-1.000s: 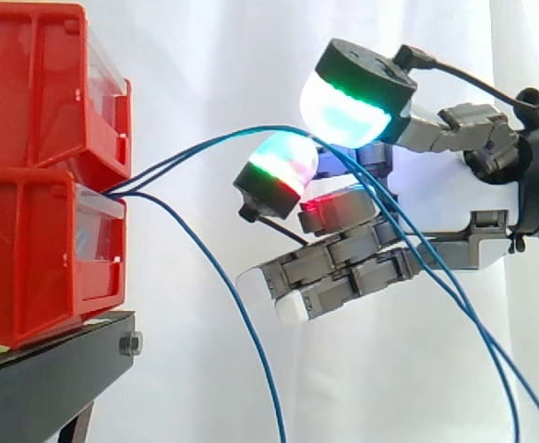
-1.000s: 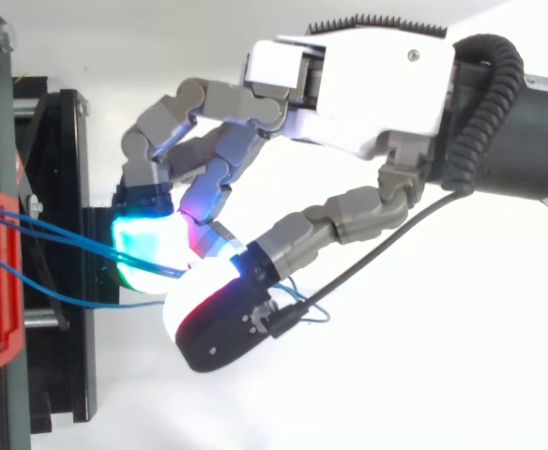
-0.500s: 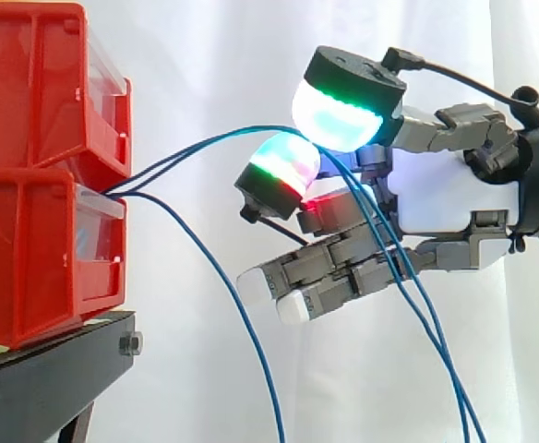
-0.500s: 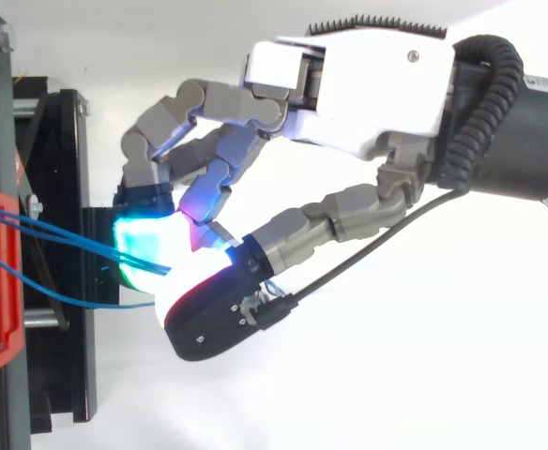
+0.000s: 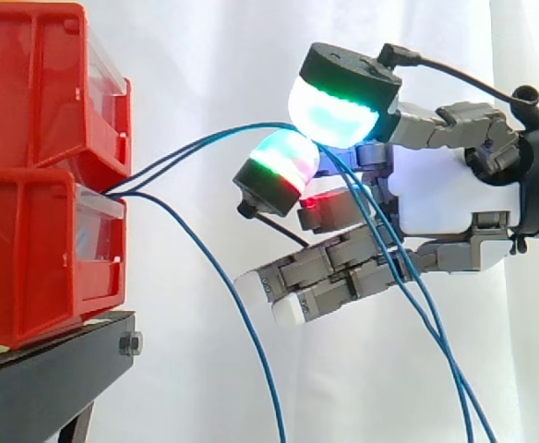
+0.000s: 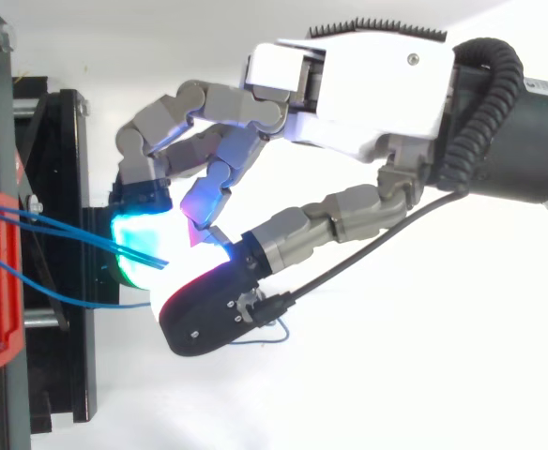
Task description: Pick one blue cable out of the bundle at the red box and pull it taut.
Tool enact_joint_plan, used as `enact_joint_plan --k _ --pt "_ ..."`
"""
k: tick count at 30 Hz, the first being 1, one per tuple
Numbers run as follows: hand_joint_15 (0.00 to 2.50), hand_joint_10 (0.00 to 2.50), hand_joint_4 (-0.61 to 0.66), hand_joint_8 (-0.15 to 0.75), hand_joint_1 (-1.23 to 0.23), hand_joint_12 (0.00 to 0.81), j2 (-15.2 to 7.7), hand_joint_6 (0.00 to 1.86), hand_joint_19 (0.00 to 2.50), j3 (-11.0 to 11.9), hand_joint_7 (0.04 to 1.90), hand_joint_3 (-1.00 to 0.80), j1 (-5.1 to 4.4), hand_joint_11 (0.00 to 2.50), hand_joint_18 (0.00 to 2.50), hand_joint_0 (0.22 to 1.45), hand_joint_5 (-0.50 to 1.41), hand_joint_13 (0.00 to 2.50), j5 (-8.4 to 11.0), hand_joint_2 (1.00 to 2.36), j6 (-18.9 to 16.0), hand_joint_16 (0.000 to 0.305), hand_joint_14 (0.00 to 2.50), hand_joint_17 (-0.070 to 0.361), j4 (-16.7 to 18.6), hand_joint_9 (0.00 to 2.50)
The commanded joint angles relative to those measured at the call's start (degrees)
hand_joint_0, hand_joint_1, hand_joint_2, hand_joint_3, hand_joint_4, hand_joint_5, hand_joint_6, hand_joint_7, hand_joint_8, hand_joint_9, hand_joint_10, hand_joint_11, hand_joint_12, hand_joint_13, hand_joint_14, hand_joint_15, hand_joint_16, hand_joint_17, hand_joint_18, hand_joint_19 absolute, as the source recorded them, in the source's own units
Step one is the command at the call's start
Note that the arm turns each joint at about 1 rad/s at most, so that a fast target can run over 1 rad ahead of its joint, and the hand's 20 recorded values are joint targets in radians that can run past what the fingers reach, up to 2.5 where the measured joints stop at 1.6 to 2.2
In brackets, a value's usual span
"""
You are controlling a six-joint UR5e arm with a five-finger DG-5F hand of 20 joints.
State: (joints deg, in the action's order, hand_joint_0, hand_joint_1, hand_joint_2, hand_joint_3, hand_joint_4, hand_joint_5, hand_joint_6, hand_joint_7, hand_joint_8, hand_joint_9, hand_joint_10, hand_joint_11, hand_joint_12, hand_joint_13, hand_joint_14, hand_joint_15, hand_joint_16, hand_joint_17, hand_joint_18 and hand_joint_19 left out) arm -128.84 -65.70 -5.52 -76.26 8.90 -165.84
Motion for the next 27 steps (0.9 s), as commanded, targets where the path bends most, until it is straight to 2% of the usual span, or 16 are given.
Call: enact_joint_plan --k 1,6,10,14,18,20,23,27 --pt "0.33 0.01 -0.15 0.206 -0.77 0.354 0.0 0.87 0.33 0.0 1.19 -0.19 -0.02 1.44 0.39 0.6 -0.15 0.52 0.24 1.01 0.0 0.054 0.01 0.122 0.0 1.13" --pt "0.31 0.01 -0.15 0.19 -0.88 0.333 0.0 0.9 0.27 0.0 1.17 -0.28 -0.11 1.49 0.4 0.69 -0.17 0.51 0.24 1.01 0.0 0.05 0.01 0.113 0.0 1.07" --pt "0.29 0.01 -0.14 0.194 -0.91 0.332 0.0 0.91 0.23 0.0 1.11 -0.49 -0.02 1.47 0.43 0.76 -0.17 0.52 0.24 1.0 0.0 0.05 0.01 0.113 0.0 1.06" --pt "0.3 0.01 -0.07 0.2 -0.88 0.331 0.0 0.9 0.27 0.0 1.17 -0.5 -0.11 1.44 0.44 0.71 -0.16 0.54 0.24 1.0 0.0 0.05 0.01 0.112 0.0 1.09" --pt "0.3 0.01 -0.09 0.199 -0.85 0.334 0.1 0.9 0.28 0.0 1.21 -0.5 -0.11 1.47 0.46 0.7 -0.15 0.55 0.24 1.0 0.0 0.05 0.01 0.111 0.0 1.11" --pt "0.29 0.01 -0.15 0.204 -0.86 0.335 0.0 0.91 0.26 0.0 1.16 -0.5 -0.11 1.46 0.48 0.74 -0.16 0.56 0.24 1.0 0.0 0.049 0.01 0.11 0.0 1.1" --pt "0.29 0.01 -0.18 0.2 -0.88 0.33 0.0 0.92 0.24 0.0 1.12 -0.5 -0.02 1.46 0.49 0.76 -0.16 0.57 0.24 1.0 0.0 0.049 0.01 0.11 0.0 1.09" --pt "0.29 0.01 -0.16 0.208 -0.89 0.329 0.1 0.92 0.24 0.0 1.08 -0.5 -0.11 1.45 0.5 0.76 -0.17 0.57 0.24 1.0 0.0 0.049 0.01 0.11 0.0 1.09"
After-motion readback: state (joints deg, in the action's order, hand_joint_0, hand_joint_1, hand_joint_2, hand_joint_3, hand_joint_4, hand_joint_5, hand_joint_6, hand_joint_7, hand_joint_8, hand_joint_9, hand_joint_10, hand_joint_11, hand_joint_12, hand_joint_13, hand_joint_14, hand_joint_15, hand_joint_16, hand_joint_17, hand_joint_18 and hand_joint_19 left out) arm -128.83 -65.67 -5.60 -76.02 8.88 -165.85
